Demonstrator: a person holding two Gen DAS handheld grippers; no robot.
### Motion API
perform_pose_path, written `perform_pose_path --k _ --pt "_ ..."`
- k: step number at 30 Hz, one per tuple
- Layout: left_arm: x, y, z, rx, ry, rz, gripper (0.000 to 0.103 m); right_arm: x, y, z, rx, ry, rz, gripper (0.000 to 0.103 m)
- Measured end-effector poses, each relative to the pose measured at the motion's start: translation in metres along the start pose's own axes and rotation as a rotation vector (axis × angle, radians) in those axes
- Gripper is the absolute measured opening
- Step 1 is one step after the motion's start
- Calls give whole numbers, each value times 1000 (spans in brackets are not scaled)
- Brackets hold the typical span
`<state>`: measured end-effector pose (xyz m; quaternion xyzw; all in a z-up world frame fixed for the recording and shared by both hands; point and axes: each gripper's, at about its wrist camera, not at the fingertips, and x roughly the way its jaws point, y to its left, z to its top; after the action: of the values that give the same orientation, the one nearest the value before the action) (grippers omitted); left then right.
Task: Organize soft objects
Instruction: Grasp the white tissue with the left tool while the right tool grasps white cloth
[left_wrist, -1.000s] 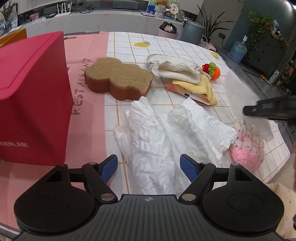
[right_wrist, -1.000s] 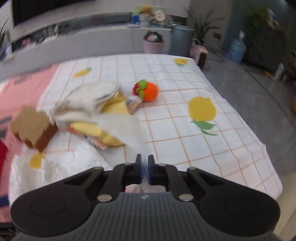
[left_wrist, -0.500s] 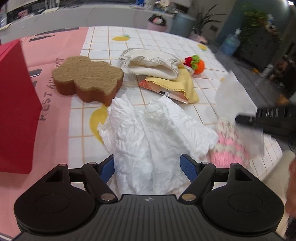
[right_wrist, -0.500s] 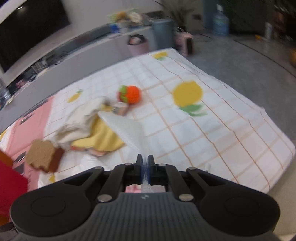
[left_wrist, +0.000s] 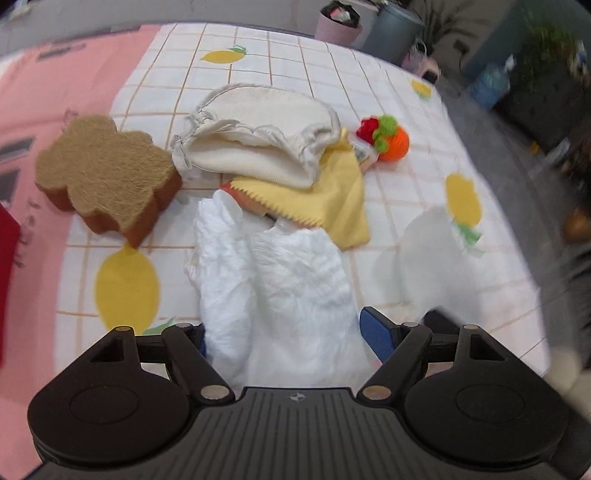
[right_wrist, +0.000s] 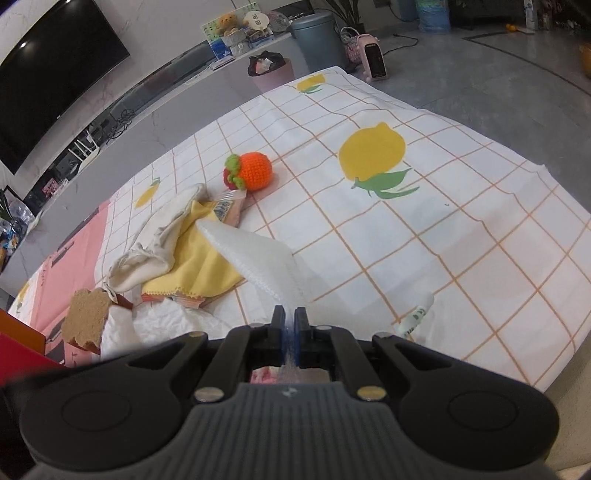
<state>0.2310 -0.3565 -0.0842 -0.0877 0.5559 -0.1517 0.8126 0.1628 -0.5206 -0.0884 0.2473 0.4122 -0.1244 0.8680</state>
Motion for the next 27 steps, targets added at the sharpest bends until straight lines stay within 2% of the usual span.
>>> perform_pose_path --k 3,8,11,14,16,20,22,24,27 --pt "8 -3 4 -17 6 5 93 0 1 0 10 -7 -6 1" --pt "15 -18 5 37 -18 74 93 1 -4 0 49 -10 -1 1" --pt "17 -24 2 33 -49 116 93 0 -5 -1 46 -12 -3 1" --pt "17 -26 -4 27 -91 124 88 -1 -7 -1 62 -10 5 1" --pt "16 -28 -9 87 -116 152 76 -1 -6 -1 57 -10 5 1" --pt "14 -29 -23 224 -169 174 59 -2 -3 -3 35 -10 -1 1" --pt "10 -21 -26 211 -194 169 33 -2 -4 -2 36 -9 0 1" --pt "6 -11 -24 192 -199 133 27 -2 -4 -3 36 -8 1 2" --pt "2 -1 -22 213 -184 92 24 -3 -3 -4 27 -12 -2 2"
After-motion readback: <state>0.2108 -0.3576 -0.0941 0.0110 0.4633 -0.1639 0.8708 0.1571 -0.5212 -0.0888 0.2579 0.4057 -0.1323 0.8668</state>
